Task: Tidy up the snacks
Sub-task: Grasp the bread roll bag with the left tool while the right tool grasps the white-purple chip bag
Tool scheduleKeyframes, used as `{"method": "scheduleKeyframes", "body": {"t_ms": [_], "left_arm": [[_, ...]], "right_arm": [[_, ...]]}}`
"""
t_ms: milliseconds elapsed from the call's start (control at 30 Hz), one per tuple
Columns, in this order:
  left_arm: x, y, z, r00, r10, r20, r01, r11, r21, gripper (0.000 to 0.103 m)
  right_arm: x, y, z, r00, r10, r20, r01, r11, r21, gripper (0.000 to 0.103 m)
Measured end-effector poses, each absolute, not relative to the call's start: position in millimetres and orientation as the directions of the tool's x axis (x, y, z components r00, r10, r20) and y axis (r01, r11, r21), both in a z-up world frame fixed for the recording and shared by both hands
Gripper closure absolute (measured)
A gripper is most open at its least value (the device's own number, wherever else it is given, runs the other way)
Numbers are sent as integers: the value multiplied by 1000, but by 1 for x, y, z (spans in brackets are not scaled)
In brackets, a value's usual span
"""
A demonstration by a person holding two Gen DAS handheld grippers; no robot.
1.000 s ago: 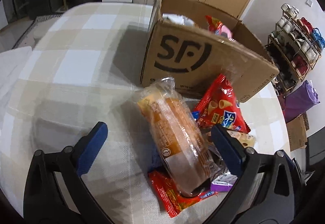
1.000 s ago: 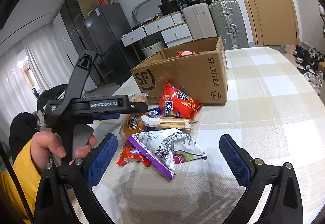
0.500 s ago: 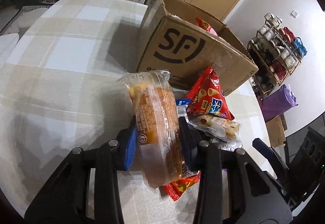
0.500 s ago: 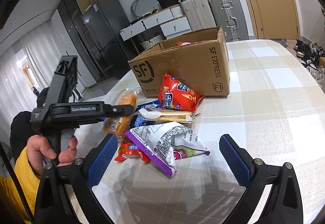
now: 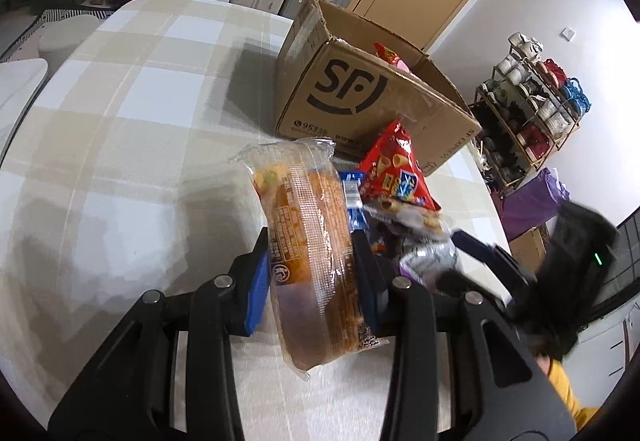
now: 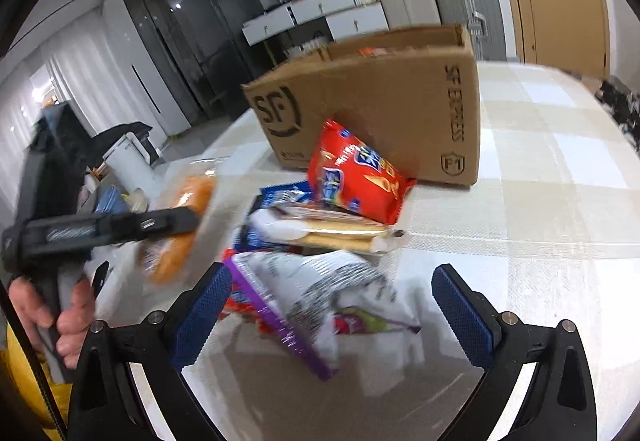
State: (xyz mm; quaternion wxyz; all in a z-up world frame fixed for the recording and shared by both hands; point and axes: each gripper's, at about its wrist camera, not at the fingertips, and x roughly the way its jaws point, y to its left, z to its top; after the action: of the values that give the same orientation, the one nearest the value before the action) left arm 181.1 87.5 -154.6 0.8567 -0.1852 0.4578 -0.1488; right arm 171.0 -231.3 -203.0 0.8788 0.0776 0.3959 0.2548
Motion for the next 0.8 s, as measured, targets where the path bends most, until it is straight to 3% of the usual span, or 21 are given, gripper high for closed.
{"method": "scheduleKeyframes", "body": {"t_ms": [100, 267, 467, 800], "left_arm": [[171, 93, -154, 540, -420, -729, 84, 889, -450, 69], [148, 102, -155, 553, -409, -726, 66, 890, -451, 69], [134, 106, -148, 569, -405, -715, 62, 889, -454, 69], [104, 104, -133, 591, -407, -697, 88, 891, -445, 69]], "right_arm": [[181, -234, -211, 518, 545, -659, -383, 837, 392, 3], [183, -222, -216, 476, 542, -693, -417, 832, 365, 34], [177, -221, -215, 472, 546, -692, -432, 828, 358, 50], [139, -236, -198, 503, 597, -625, -412, 801, 434, 52]]}}
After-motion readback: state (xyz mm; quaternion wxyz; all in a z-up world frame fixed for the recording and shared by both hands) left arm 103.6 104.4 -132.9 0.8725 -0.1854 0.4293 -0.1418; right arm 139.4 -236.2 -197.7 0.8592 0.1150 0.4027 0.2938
